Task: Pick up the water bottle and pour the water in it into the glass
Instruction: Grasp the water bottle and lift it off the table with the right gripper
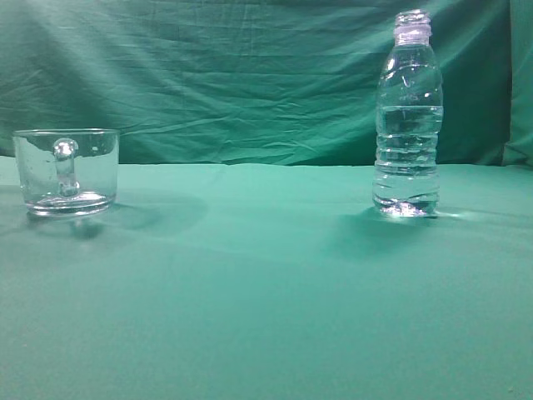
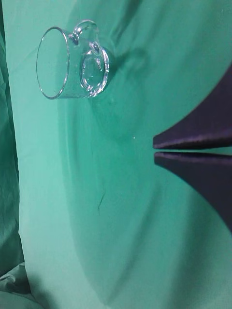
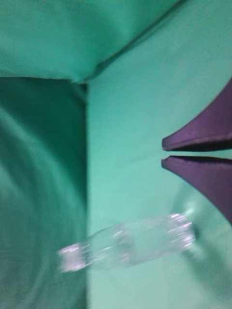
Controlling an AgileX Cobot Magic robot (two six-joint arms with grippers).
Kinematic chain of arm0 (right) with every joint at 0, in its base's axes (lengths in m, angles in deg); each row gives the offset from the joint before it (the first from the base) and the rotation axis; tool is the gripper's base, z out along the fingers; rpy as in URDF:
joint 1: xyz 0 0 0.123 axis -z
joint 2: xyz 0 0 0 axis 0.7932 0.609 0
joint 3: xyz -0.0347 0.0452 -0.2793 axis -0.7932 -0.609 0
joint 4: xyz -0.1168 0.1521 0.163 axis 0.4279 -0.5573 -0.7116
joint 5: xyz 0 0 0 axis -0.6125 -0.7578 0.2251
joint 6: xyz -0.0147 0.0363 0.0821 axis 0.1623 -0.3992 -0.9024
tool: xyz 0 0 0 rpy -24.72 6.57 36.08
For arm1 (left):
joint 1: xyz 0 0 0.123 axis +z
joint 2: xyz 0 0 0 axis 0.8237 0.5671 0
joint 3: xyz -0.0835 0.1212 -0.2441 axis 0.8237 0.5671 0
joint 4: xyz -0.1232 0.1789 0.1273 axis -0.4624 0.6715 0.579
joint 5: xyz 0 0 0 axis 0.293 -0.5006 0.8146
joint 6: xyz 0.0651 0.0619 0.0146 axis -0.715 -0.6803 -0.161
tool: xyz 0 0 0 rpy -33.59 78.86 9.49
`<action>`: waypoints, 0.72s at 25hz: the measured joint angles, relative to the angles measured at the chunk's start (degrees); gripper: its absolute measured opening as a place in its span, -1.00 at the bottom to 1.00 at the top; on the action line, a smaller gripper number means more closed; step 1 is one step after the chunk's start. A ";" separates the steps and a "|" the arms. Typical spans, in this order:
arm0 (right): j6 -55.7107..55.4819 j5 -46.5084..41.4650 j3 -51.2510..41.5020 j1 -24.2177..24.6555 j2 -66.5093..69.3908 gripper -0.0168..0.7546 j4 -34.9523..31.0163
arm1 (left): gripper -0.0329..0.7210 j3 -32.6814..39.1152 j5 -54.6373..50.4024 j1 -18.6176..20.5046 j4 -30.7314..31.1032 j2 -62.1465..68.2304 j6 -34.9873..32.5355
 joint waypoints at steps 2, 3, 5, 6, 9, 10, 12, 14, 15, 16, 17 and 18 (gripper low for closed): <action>-3.42 16.00 0.00 0.00 0.00 -0.96 -0.28 | -0.91 0.00 0.00 0.00 0.00 0.00 0.00; -3.66 20.35 0.00 0.00 0.00 -0.96 -0.15 | -0.91 0.00 0.00 0.00 0.00 0.00 0.00; -5.00 24.93 0.00 0.00 0.00 -0.96 -0.03 | -0.91 0.00 0.00 0.00 0.00 0.00 0.00; -5.00 24.93 0.00 0.00 0.00 -0.96 -0.03 | -0.91 0.00 0.00 0.00 0.00 0.00 0.00; -8.11 11.29 6.97 0.00 2.48 -0.96 0.99 | -0.91 0.00 0.00 0.00 0.00 0.00 0.00; -8.11 9.57 8.84 0.00 4.07 -0.96 1.58 | -0.91 0.00 0.00 0.00 0.00 0.00 0.00; -8.11 7.95 12.61 0.00 8.41 -0.96 2.60 | -0.91 0.00 0.00 0.00 0.00 0.00 0.00; -8.30 7.86 14.92 0.00 12.33 -0.96 2.83 | -0.91 0.00 0.00 0.00 0.00 0.00 0.00; -8.45 7.86 15.50 0.00 14.29 -0.96 2.83 | -0.91 0.00 0.00 0.00 0.00 0.00 0.00; -8.52 8.11 15.73 0.00 16.19 -0.96 2.83 | -0.91 0.00 0.00 0.00 0.00 0.00 0.00; -8.52 8.43 15.83 0.00 17.80 -0.96 3.13 | -0.91 0.00 0.00 0.00 0.00 0.00 0.00; -8.52 9.21 15.83 0.00 20.15 -0.96 3.39 | -0.91 0.00 0.00 0.00 0.00 0.00 0.00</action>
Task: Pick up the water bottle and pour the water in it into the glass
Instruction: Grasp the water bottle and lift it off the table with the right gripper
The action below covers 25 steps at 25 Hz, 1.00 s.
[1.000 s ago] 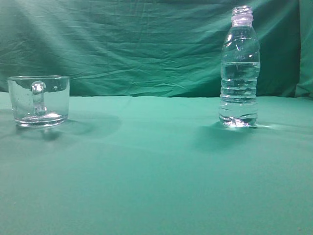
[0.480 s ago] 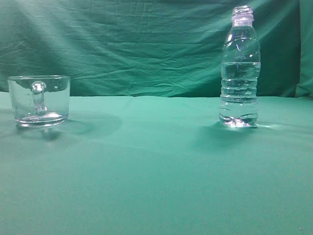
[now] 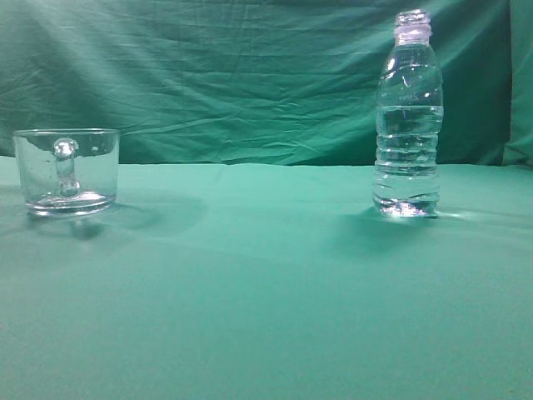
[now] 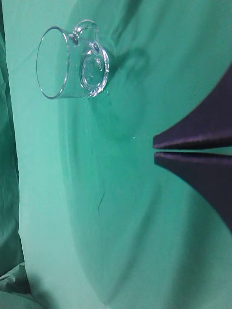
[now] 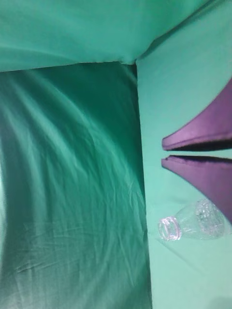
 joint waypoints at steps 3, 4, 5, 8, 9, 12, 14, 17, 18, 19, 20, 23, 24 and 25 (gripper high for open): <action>0.00 3.39 0.03 -0.80 6.09 -0.96 0.37 | -0.91 0.00 0.00 0.00 0.00 0.00 0.00; 0.00 4.58 0.03 -1.57 8.99 -0.96 0.64 | -0.91 0.00 0.00 0.00 0.00 0.00 0.00; 0.00 5.80 0.03 -2.30 11.12 -0.96 0.96 | -0.91 0.00 0.00 0.00 0.00 0.00 0.00; 0.00 10.04 0.03 -5.08 18.67 -0.96 4.56 | -0.91 0.00 0.00 0.00 0.00 0.00 0.00; 0.00 12.31 0.03 -6.13 21.30 -0.96 6.40 | -0.91 0.00 0.00 0.00 0.00 0.00 0.00; 0.00 20.18 0.03 -8.19 28.60 -0.96 10.91 | -0.91 0.00 0.00 0.00 0.00 0.00 0.00; 0.00 25.59 0.03 -9.15 33.22 -0.83 12.83 | -0.91 0.00 0.00 0.00 0.00 0.00 0.00; 0.00 32.27 0.24 -9.69 40.36 -0.31 13.62 | -0.91 0.00 0.00 0.00 0.00 0.00 0.00; 0.00 33.98 0.24 -9.69 42.18 -0.11 13.83 | -0.91 0.00 0.00 0.00 0.00 0.00 0.00; 0.00 35.35 0.33 -9.69 44.29 0.10 13.83 | -0.91 0.00 0.00 0.00 0.00 0.00 0.00; 0.00 36.05 0.60 -9.69 46.32 0.28 13.83 | -0.91 0.00 0.00 0.00 0.00 0.00 0.00; 0.00 37.61 1.62 -9.69 51.83 0.70 12.34 | -0.91 0.00 0.00 0.00 0.00 0.00 0.00; 0.00 38.24 2.17 -9.69 53.39 0.76 10.84 | -0.91 0.00 0.00 0.00 0.00 0.00 0.00; 0.00 38.89 2.58 -9.69 55.31 0.72 9.20 | -0.91 0.00 0.00 0.00 0.00 0.00 0.00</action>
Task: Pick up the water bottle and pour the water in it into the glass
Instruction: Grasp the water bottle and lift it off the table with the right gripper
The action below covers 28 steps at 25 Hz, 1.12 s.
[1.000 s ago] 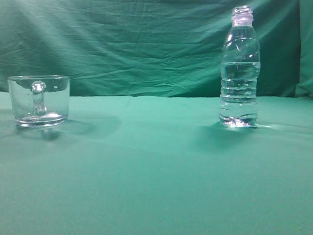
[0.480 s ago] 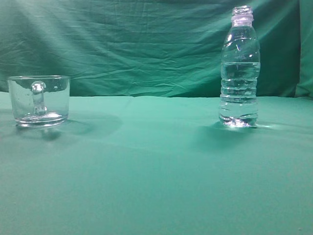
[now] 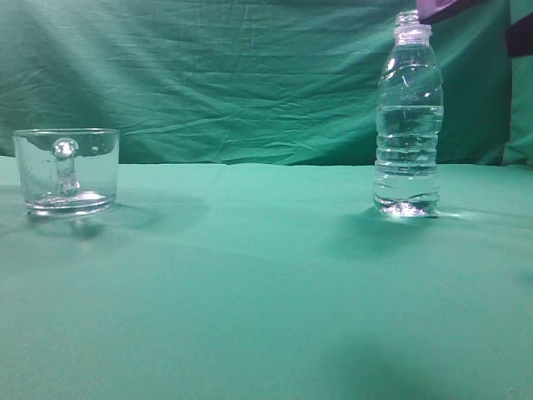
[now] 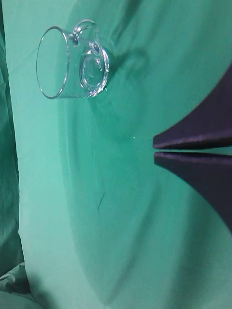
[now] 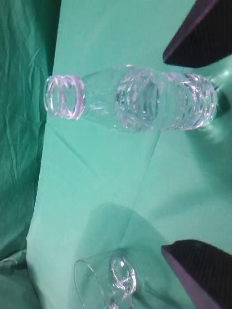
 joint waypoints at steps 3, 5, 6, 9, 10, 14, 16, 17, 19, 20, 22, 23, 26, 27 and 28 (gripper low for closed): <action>0.00 2.40 2.05 0.00 5.58 0.72 -3.13 | -0.91 0.00 0.00 0.00 0.00 0.00 0.00; 0.00 4.73 3.56 0.00 9.80 0.72 -3.87 | -0.91 0.00 0.00 0.00 0.00 0.00 0.00; 0.00 5.95 4.30 0.00 11.63 0.72 -4.16 | -0.91 0.00 0.00 0.00 0.00 0.00 0.00; 1.87 10.26 6.35 0.00 18.23 0.72 -5.79 | -0.91 0.00 0.00 0.00 0.00 0.00 0.00; 3.72 11.42 6.98 0.00 19.98 0.72 -6.34 | -0.91 0.00 0.00 0.00 0.00 0.00 0.00; 9.26 16.42 9.85 0.00 27.71 0.72 -9.26 | -0.91 0.00 0.00 0.00 0.00 0.00 0.00; 9.81 17.97 11.49 0.00 30.71 0.72 -10.41 | -0.91 0.00 0.00 0.00 0.00 0.00 0.00; 10.02 18.71 12.28 0.00 32.18 0.72 -10.79 | -0.91 0.00 0.00 0.00 0.00 0.00 0.00; 10.21 20.38 13.57 0.00 34.64 0.72 -10.91 | -0.91 0.00 0.00 0.00 0.00 0.00 0.00; 10.31 21.41 14.15 0.00 35.81 0.72 -10.91 | -0.91 0.00 0.00 0.00 0.00 0.00 0.00; 10.45 23.35 14.84 0.00 37.62 0.72 -10.91 | -0.91 0.00 0.00 0.00 0.00 0.00 0.00; 10.84 24.52 14.84 0.00 38.11 0.59 -10.91 | -0.91 0.00 0.00 0.00 0.00 0.00 0.00; 13.00 26.30 14.96 0.00 38.95 0.45 -10.91 | -0.91 0.00 0.00 0.00 0.00 0.00 0.00; 13.94 26.70 14.96 0.00 38.95 0.43 -10.91 | -0.91 0.00 0.00 0.00 0.00 0.00 0.00; 14.39 26.93 14.96 0.00 38.95 0.45 -10.91 | -0.91 0.00 0.00 0.00 0.00 0.00 0.00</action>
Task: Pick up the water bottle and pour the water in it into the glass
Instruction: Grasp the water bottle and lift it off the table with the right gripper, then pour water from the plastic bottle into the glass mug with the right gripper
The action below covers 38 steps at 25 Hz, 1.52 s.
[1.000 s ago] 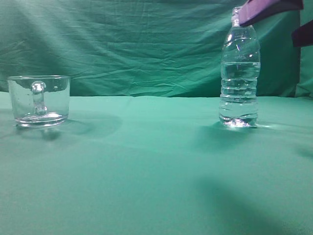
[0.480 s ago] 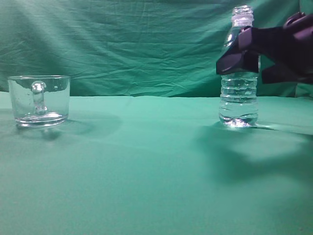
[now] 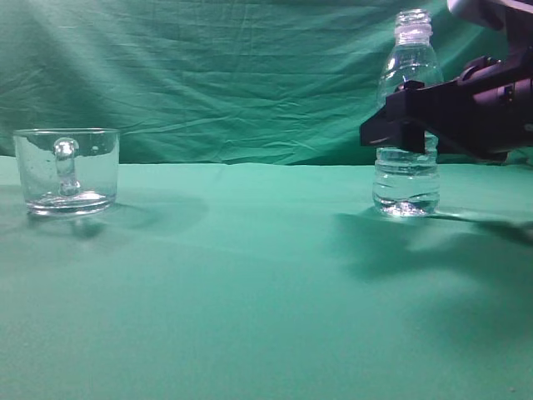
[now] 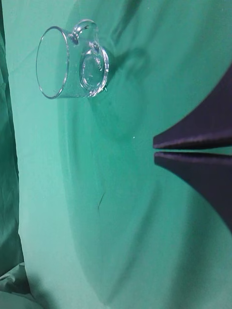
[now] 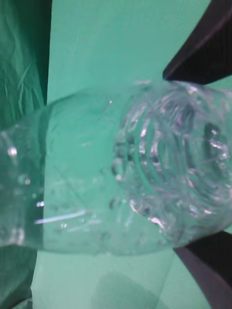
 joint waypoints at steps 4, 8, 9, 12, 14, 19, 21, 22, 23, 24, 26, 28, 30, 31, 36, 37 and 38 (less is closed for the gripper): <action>0.82 0.20 0.00 0.00 0.07 0.29 0.00 | -0.91 0.00 0.00 0.00 0.00 0.00 0.00; 1.03 0.20 0.00 0.00 0.07 -0.06 0.00 | -0.91 0.00 0.00 0.00 0.00 0.00 0.00; 1.03 0.10 0.00 0.00 0.07 -0.13 0.00 | -0.91 0.00 0.00 0.00 0.00 0.00 0.00; 1.03 0.10 0.00 0.00 0.22 -0.15 0.00 | -0.91 0.00 0.00 0.00 0.00 0.00 0.00; 1.03 0.10 0.00 0.00 0.22 -0.15 0.10 | -0.91 0.00 0.00 0.00 0.00 0.00 0.00; 0.91 -0.90 0.02 0.00 -0.68 -0.15 0.74 | -0.91 0.00 0.00 0.00 0.00 0.00 0.00; 0.91 -2.03 0.02 0.00 -2.67 -0.15 1.94 | -0.91 0.00 0.00 0.00 0.00 0.00 0.00; 0.91 -2.36 0.02 0.00 -4.28 -0.15 2.51 | -0.91 0.00 0.00 0.00 0.00 0.00 0.00; 0.91 -2.92 -0.08 0.00 -5.89 -0.15 3.06 | -0.91 0.00 0.00 0.00 0.00 0.00 0.00; 0.91 -4.01 -0.08 -0.07 -8.06 -0.15 3.91 | -0.91 0.00 0.00 0.00 0.00 0.00 0.00; 0.65 -8.89 0.72 -0.14 -12.83 -0.15 7.24 | -0.91 0.00 0.00 0.00 0.00 0.00 0.00; -0.76 -15.52 2.57 -0.64 -16.73 -0.15 11.64 | -0.91 0.00 0.00 0.00 0.00 0.00 0.00; -1.96 -25.34 5.35 -2.37 -21.20 -0.15 15.43 | -0.91 0.00 0.00 0.00 0.00 0.00 0.00; -2.31 -30.50 7.23 -3.56 -22.61 -0.15 16.94 | -0.91 0.00 0.00 0.00 0.00 0.00 0.00; -2.66 -51.56 17.77 -11.06 -25.56 -0.15 20.43 | -0.91 0.00 0.00 0.00 0.00 0.00 0.00; -2.66 -55.41 20.12 -12.72 -25.35 -0.15 20.70 | -0.91 0.00 0.00 0.00 0.00 0.00 0.00; -2.66 -58.78 22.51 -14.21 -25.04 -0.15 20.80 | -0.91 0.00 0.00 0.00 0.00 0.00 0.00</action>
